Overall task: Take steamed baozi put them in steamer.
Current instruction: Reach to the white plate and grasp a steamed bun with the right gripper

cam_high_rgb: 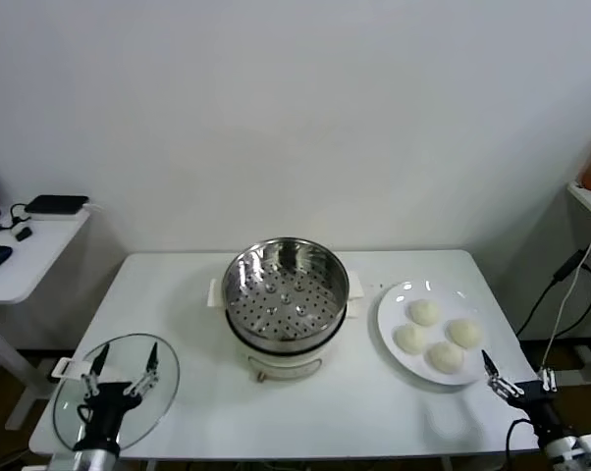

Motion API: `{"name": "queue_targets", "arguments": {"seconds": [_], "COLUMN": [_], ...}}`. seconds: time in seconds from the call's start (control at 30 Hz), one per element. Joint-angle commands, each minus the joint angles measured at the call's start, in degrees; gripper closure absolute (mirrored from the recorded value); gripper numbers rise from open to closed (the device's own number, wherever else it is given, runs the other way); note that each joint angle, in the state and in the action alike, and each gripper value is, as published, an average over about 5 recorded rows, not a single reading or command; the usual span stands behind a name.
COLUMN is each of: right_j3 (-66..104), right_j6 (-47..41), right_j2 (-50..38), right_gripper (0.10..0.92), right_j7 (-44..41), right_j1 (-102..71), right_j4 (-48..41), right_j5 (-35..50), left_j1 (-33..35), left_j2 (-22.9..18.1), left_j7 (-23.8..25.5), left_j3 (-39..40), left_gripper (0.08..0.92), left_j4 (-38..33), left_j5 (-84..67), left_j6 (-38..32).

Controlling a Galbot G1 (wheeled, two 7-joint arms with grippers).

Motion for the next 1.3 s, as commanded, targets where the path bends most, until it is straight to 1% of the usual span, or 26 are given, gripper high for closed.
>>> {"name": "queue_targets", "arguments": {"seconds": [0.03,0.13,0.23,0.3,0.4,0.5,0.67,0.77,0.9,1.0,1.17,1.3], "right_j3": [0.29,-0.77,-4.24,-7.84,-13.73,-22.74,-42.48,-57.15,-74.47,-84.66,-97.60,-101.92], "right_j6": [-3.23,-7.04,-14.62,-19.63,-22.78,-23.07,-22.16,-20.70,-17.07,-13.32,-9.33,-6.82], "right_j2": [-1.28,-4.39,-10.79,-16.18,-22.64,-27.38,-32.88,-33.38,-31.62,-29.01,-25.39,-22.14], "right_gripper": [0.203,0.203,0.203,0.203,0.203,0.203,0.203,0.203,0.203,0.203,0.203,0.203], "right_j7": [0.78,-0.74,-3.07,-5.41,-10.76,-19.44,-38.33,-44.23,-47.45,-49.13,-51.25,-52.05], "right_j1": [4.52,10.01,17.85,23.26,30.95,41.01,61.94,76.43,92.46,100.45,106.92,107.96], "right_j4": [2.59,4.49,6.11,5.90,3.24,-1.20,-10.49,-16.52,-23.86,-29.66,-35.92,-40.70], "right_j5": [-7.54,-10.91,-12.23,-13.15,-14.95,-17.77,-22.75,-24.54,-26.73,-27.64,-27.65,-29.32], "left_j1": [0.11,-0.08,-0.45,-0.67,-0.99,-1.43,-1.20,-0.58,0.17,0.37,0.44,0.36], "left_j2": [-0.06,-0.35,-0.79,-1.12,-1.79,-2.40,-2.47,-2.46,-2.60,-2.69,-2.55,-2.32], "left_j7": [-0.09,-0.02,-0.06,-0.09,-0.08,-0.11,-0.14,-0.23,-0.32,-0.35,-0.34,-0.32], "left_j3": [0.06,0.18,0.32,0.43,0.65,0.79,1.27,1.83,2.67,2.93,2.72,2.34], "left_gripper": [0.177,0.177,0.177,0.177,0.177,0.177,0.177,0.177,0.177,0.177,0.177,0.177], "left_j4": [-0.27,-0.59,-1.05,-1.32,-1.43,-1.22,-1.07,-0.99,-0.98,-1.04,-1.04,-1.08], "left_j5": [-0.09,-0.06,0.01,0.08,0.50,1.60,3.24,3.84,4.32,4.29,3.88,3.46], "left_j6": [-0.23,-0.23,-0.15,0.00,0.25,0.19,-0.15,-0.49,-0.90,-0.96,-0.79,-0.48]}}
